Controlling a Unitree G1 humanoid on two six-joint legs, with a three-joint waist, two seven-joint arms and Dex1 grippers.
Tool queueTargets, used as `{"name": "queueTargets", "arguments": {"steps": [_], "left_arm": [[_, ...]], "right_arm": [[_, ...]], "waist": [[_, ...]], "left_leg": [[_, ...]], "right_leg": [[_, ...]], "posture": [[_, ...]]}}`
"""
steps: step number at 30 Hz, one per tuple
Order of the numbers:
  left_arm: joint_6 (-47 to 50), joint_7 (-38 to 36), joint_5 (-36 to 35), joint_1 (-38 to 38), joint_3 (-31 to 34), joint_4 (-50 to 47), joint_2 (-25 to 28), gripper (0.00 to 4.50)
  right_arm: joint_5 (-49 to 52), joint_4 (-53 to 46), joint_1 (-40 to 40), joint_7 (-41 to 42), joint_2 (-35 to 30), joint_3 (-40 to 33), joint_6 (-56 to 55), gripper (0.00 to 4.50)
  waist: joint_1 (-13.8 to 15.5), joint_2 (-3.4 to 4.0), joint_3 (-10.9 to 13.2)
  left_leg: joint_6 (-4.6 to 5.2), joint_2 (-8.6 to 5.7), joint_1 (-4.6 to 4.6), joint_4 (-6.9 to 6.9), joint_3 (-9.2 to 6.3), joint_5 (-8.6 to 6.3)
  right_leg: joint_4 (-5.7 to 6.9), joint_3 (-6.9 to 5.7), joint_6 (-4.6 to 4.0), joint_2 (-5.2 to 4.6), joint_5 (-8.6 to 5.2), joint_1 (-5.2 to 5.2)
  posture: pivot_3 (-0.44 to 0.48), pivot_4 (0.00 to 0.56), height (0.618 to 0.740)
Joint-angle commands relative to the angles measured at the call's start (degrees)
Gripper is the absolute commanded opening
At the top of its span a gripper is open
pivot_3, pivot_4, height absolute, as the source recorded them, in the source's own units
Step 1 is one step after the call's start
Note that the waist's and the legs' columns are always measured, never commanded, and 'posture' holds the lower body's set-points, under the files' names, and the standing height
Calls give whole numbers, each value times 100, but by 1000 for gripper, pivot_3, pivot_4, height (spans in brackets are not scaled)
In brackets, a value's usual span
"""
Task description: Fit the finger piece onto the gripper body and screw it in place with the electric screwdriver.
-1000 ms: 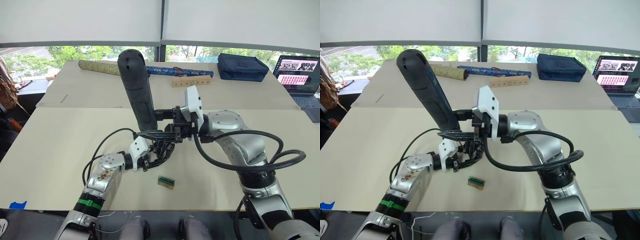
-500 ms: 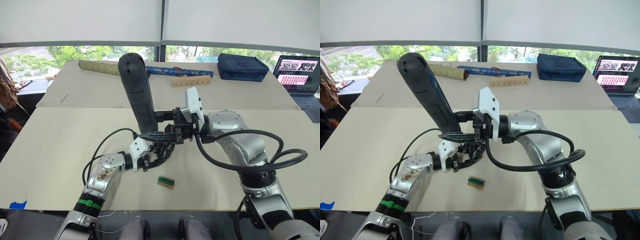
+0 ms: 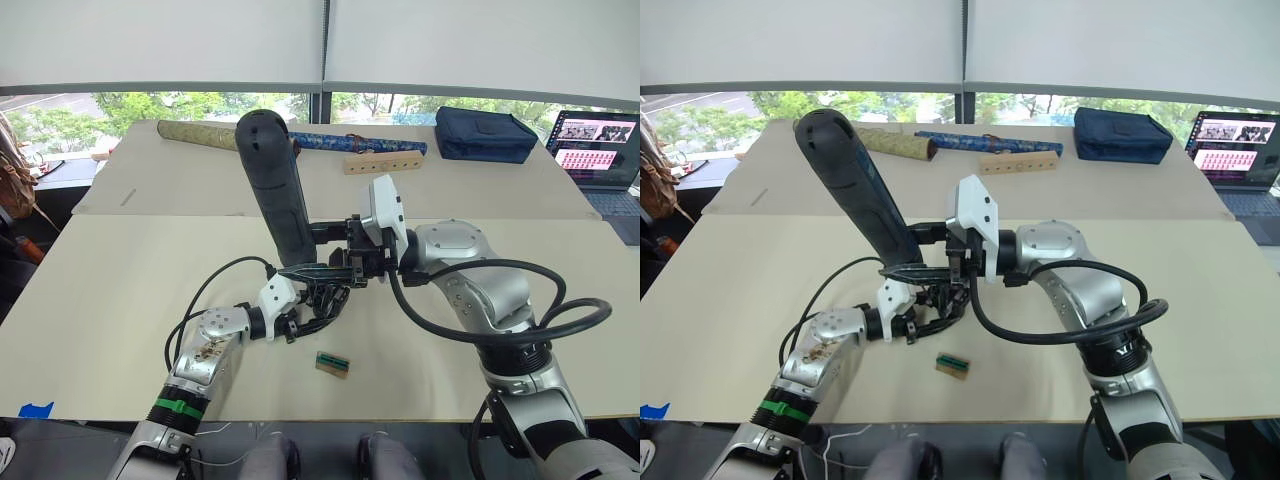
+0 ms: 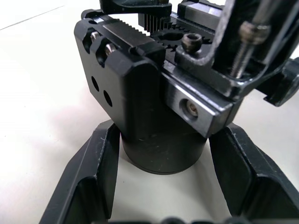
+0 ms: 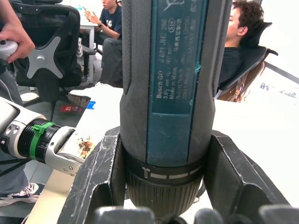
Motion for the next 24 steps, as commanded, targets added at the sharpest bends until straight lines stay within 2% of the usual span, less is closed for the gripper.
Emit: {"name": "queueTargets", "arguments": {"steps": [1,11,24], "left_arm": [[247,-142,81,207,-259,186,30,2371],[287,-123,70,241,-257,145,25,2371],[319,-147,60,244,-260,129,41,2371]], "right_arm": [[68,-197,-121,7,15,-175,-213,1904],[23,-78,176,12,33,-160,-326,1904],[20,301,637,-374,212,-399,-446,1904]], "waist": [[0,0,0],[1,0,0],[-2,1,-2]], "left_leg": [[0,0,0,0,0,0],[0,0,1,0,0,0],[-2,1,6,-1,1,1]], "right_leg": [[0,0,0,0,0,0],[-1,0,0,0,0,1],[0,1,0,0,0,4]], "posture": [[0,150,740],[0,150,740],[0,150,740]]}}
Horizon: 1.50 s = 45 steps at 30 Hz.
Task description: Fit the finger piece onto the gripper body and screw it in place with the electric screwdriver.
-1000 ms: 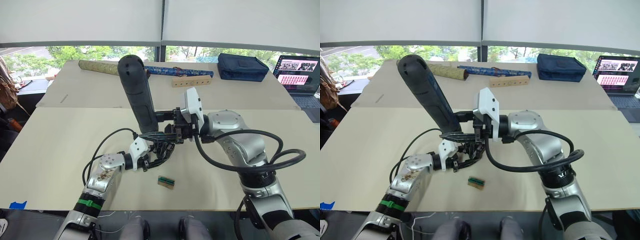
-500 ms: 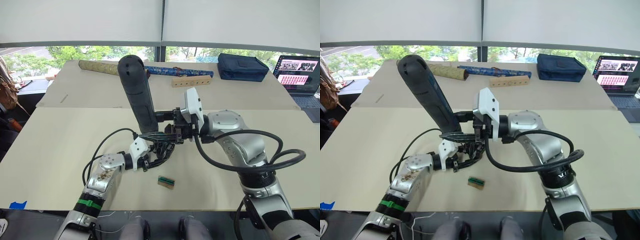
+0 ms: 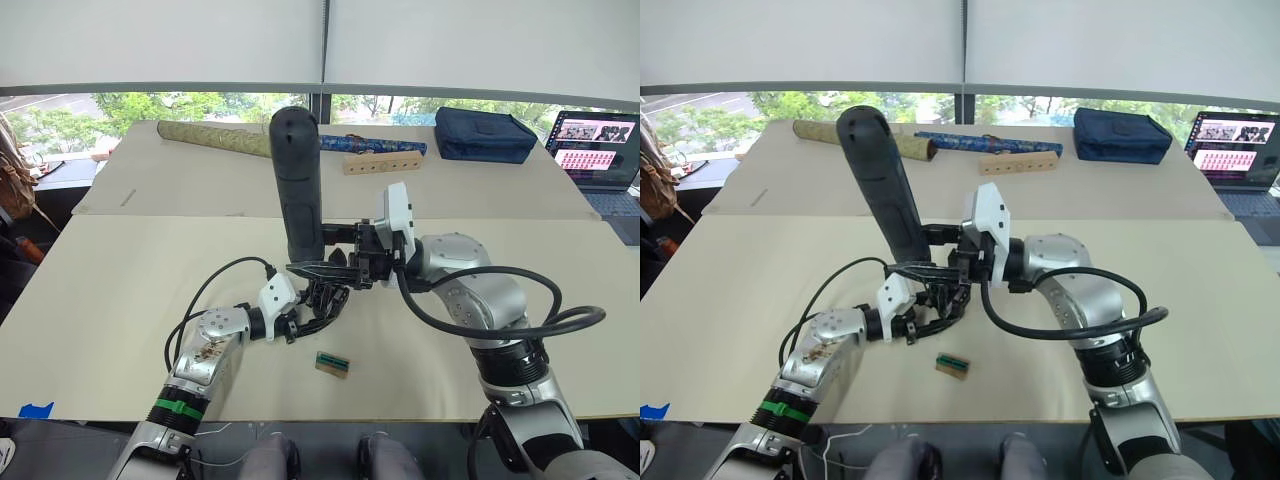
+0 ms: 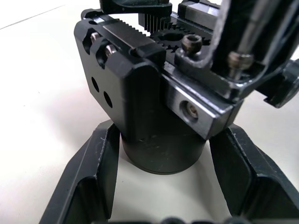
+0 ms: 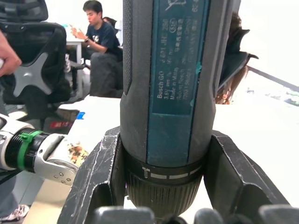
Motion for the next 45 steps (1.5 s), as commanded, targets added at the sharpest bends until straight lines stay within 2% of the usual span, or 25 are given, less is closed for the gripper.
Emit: {"name": "queueTargets", "arguments": {"steps": [1,20,24,29,45], "left_arm": [[291,-154,64,211,-262,149,38,2371],[420,-153,22,213,-209,83,46,2371],[423,-141,27,197,-202,86,33,2371],[401,-129,24,188,-177,104,39,2371],[225,-70,-28,266,-86,33,7,2371]], "right_arm": [[-42,209,200,-172,27,-161,-97,1904],[-590,358,418,-426,-53,495,-76,1904],[-759,402,354,-417,-199,659,-16,1904],[-731,425,222,-464,-234,676,56,1904],[-448,447,-5,-449,-435,316,118,1904]], "waist": [[1,-1,-3],[-35,8,-92],[-43,22,-104],[-44,27,-108],[-78,27,-108]], "left_leg": [[0,0,0,0,0,0],[5,3,27,-11,1,-4],[33,4,53,-17,2,-21],[34,7,82,-24,0,-27],[30,9,85,-51,-2,-30]], "right_leg": [[0,0,0,0,0,0],[3,3,-1,-1,-1,15],[0,4,-5,-1,-4,40],[-8,2,-9,-4,-9,70],[-17,1,-15,-22,-12,64]], "posture": [[0,150,740],[0,150,740],[0,150,740],[0,150,740],[0,150,740]]}}
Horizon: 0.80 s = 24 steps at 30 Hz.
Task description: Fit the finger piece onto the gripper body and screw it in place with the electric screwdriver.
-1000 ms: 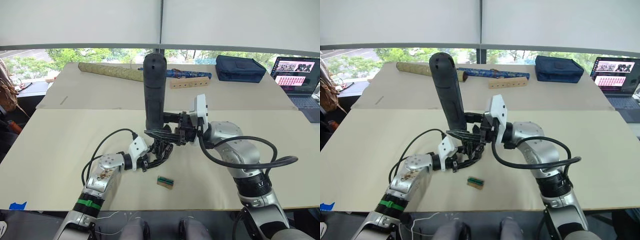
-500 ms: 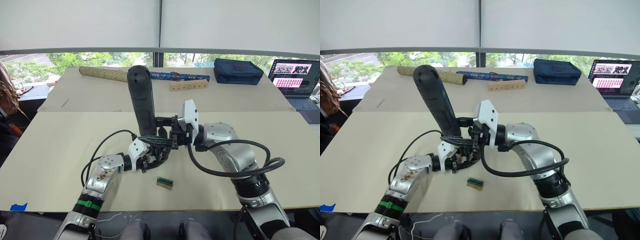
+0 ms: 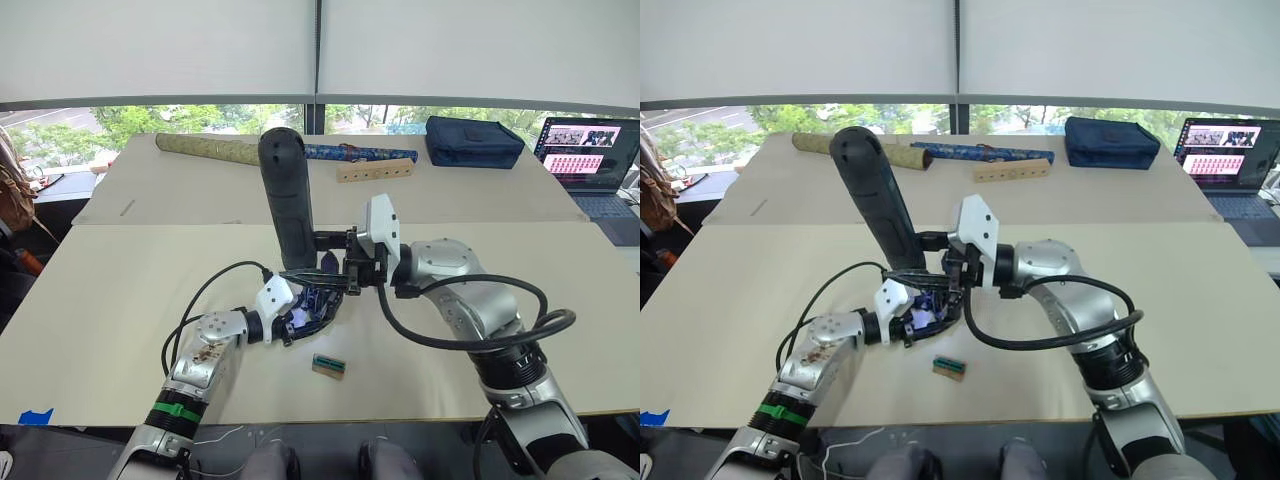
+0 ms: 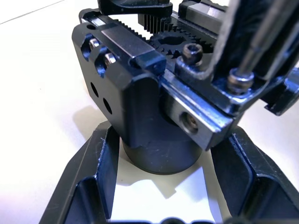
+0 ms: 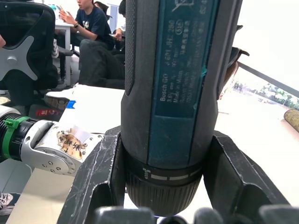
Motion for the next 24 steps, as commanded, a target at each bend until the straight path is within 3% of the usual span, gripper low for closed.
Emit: {"name": "queueTargets", "arguments": {"steps": [1,16,24], "left_arm": [[28,-153,-27,207,-154,12,11,2371],[171,-3,46,210,-113,-12,57,2371],[237,129,102,238,-124,14,33,2371]], "right_arm": [[-221,361,53,-138,-226,-175,288,1904],[657,-131,-403,41,-162,-751,557,1904],[1126,-348,-476,216,-212,-993,694,1904]], "waist": [[0,0,0],[15,2,8],[25,0,11]], "left_leg": [[-1,0,0,-3,0,0],[-33,-7,-50,-8,4,21],[-5,-7,-60,-8,5,5]], "right_leg": [[0,0,0,0,0,-2],[9,-4,-2,-12,0,-62],[1,-7,-1,1,0,-64]], "posture": [[0,150,740],[0,150,740],[0,150,740]]}}
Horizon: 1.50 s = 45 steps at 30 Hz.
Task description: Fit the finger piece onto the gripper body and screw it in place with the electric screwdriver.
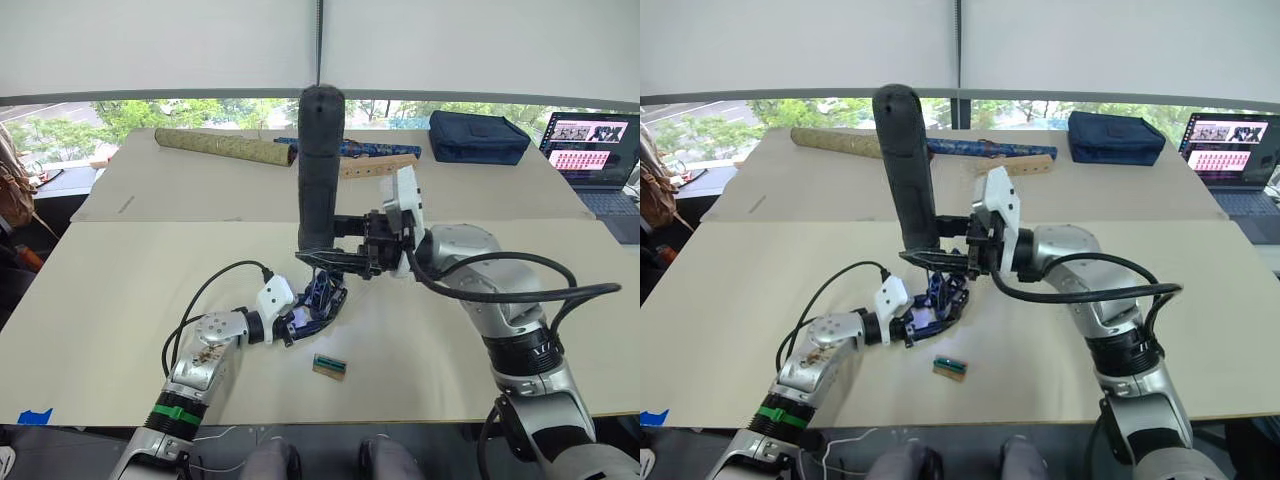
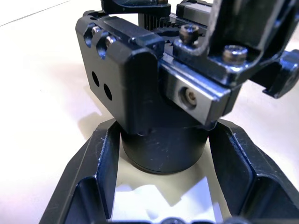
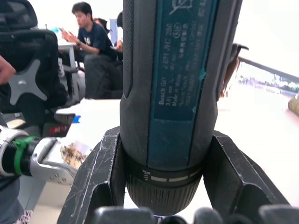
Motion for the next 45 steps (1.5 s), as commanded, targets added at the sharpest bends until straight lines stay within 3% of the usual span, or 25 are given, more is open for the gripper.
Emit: {"name": "queueTargets", "arguments": {"steps": [1,10,12,15,21,24,28,31,34,36,40,45], "left_arm": [[216,67,120,177,-141,208,30,2371],[225,202,102,174,-110,269,-11,2371],[215,300,96,172,-46,285,-49,3423],[92,343,90,180,13,294,-42,4445],[-236,-176,-328,573,463,31,447,4445],[-479,-589,-575,851,746,3,876,4445],[-652,-1290,-1089,1187,1218,-21,1459,4445],[-697,-1379,-1303,1242,1568,-128,1700,4445],[-872,-1819,-1612,1260,2013,-322,2081,4445],[-797,-2099,-1744,1364,2110,-415,2304,4445],[-495,-2601,-2023,1732,2264,-528,2682,4445],[-550,-2395,-2010,1743,2355,-619,2570,4445]], "right_arm": [[247,-318,-132,50,-16,-336,-55,1904],[536,-514,-8,287,-65,-499,-127,1904],[609,-588,0,351,-105,-582,-108,1904],[935,-761,-21,432,-185,-767,6,1904],[2051,-1102,-324,209,-491,-1449,551,1904],[2513,-931,-433,47,-1085,-1876,1097,1904],[2531,-249,-479,72,-2495,-2226,2066,1904],[2084,172,-306,503,-3516,-2018,2395,1904],[1376,501,-46,1040,-4985,-1160,3170,1904],[946,602,42,1247,-5513,-591,3379,1904],[-367,1247,171,1063,-5454,402,2910,1904],[-1585,2289,91,1291,-4998,1205,2137,1904]], "waist": [[1,0,0],[33,-1,0],[41,-1,0],[46,-1,1],[-67,1,3],[-99,2,5],[-79,4,27],[-57,12,57],[-17,13,89],[-13,4,94],[-95,10,100],[-73,19,140]], "left_leg": [[0,0,0,0,0,0],[0,-1,0,1,0,1],[0,-1,0,2,0,1],[0,0,1,2,0,1],[-5,10,4,-6,-2,3],[-20,11,20,-39,0,12],[-27,15,23,-53,-1,16],[-22,11,15,-50,0,13],[-12,6,-5,-45,2,9],[-14,7,-45,-40,0,13],[-52,3,-68,-36,37,36],[-45,-2,-71,-27,71,34]], "right_leg": [[0,0,0,2,0,0],[1,0,0,4,0,1],[1,0,0,5,0,1],[1,1,0,5,0,1],[5,5,-3,9,1,-6],[2,5,-10,5,1,-9],[1,-2,-27,-30,-9,-15],[-2,-5,-29,-52,-11,-20],[-6,-11,-27,-64,-10,-32],[-7,-18,-27,-66,-10,-71],[-7,-20,-20,-72,-7,-104],[-5,-23,-1,-39,2,-110]], "posture": [[0,150,740],[0,150,740],[0,150,740],[0,150,740],[0,150,740],[0,150,740],[0,150,740],[0,150,740],[0,150,740],[0,150,740],[0,150,740],[0,150,740]]}}
